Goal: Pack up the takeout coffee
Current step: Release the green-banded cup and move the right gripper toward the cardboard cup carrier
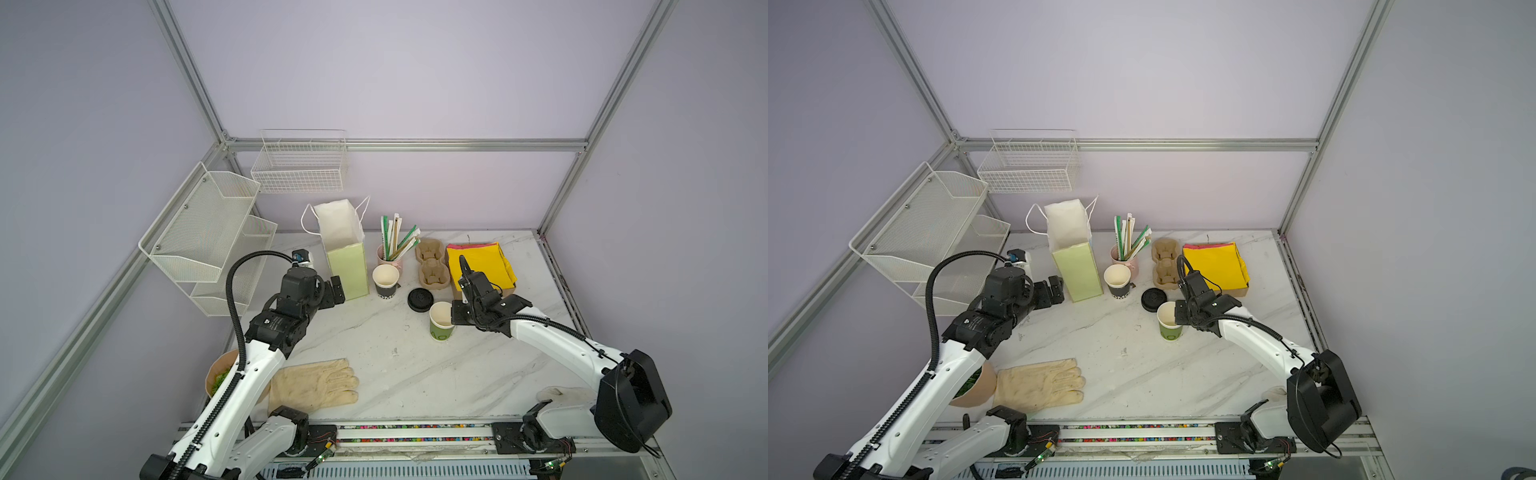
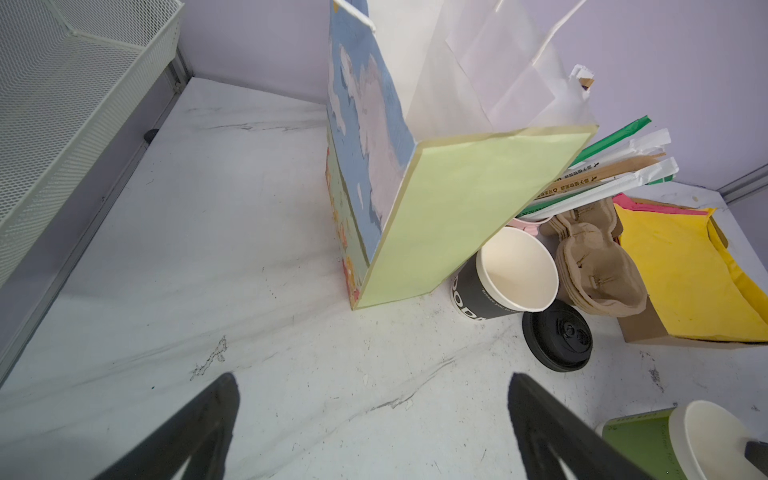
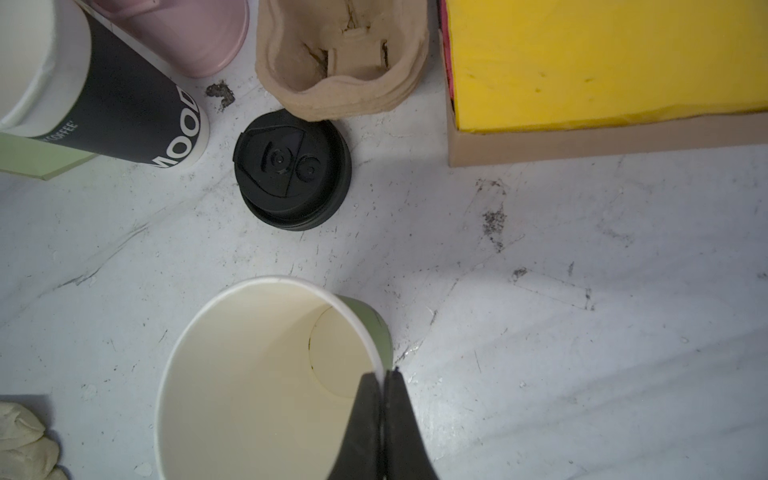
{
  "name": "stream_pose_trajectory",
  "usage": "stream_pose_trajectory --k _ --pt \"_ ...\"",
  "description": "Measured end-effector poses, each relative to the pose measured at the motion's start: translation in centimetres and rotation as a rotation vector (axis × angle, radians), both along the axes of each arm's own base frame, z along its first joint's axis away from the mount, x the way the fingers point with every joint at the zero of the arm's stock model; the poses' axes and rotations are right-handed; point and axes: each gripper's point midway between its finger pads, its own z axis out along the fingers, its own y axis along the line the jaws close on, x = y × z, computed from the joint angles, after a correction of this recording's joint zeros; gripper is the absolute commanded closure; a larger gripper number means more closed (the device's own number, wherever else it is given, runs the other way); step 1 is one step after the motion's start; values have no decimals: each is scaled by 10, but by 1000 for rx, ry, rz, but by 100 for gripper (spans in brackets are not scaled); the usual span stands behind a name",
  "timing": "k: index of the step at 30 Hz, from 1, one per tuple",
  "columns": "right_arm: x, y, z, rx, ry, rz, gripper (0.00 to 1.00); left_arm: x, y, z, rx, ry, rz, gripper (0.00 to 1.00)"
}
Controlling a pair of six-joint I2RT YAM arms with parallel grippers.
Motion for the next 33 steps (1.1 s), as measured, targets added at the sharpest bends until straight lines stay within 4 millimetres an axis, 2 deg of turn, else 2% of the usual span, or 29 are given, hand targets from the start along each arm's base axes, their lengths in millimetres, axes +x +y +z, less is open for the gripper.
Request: stream_pose_trajectory --k 3,5,9,12,16,19,21,24,27,29,33 --pt "0 0 -1 6 -1 -3 98 0 0 1 5 -3 -2 0" --pt "0 1 0 13 0 -7 88 -1 1 1 6 -4 -2 0" --pt "-1 1 2 22 0 -13 77 -2 2 5 6 -16 2 0" --pt "-2 0 6 30 -5 -22 73 -4 3 9 6 -29 3 0" --pt "-2 0 15 31 -10 -25 53 -6 4 12 4 -39 3 0" --pt "5 2 34 34 -40 -18 40 -8 4 15 7 -47 -1 0" --pt "12 7 55 47 -77 -1 35 -10 5 16 12 -49 -6 0" --pt "29 21 92 78 -144 40 23 -15 5 15 14 -46 -12 0" --pt "46 39 111 97 -175 78 19 -21 7 9 21 -31 -16 0" --pt "56 52 108 85 -168 100 18 -23 7 7 24 -22 -16 0" --pt "69 84 77 15 -108 147 17 -24 7 6 29 -17 -19 0"
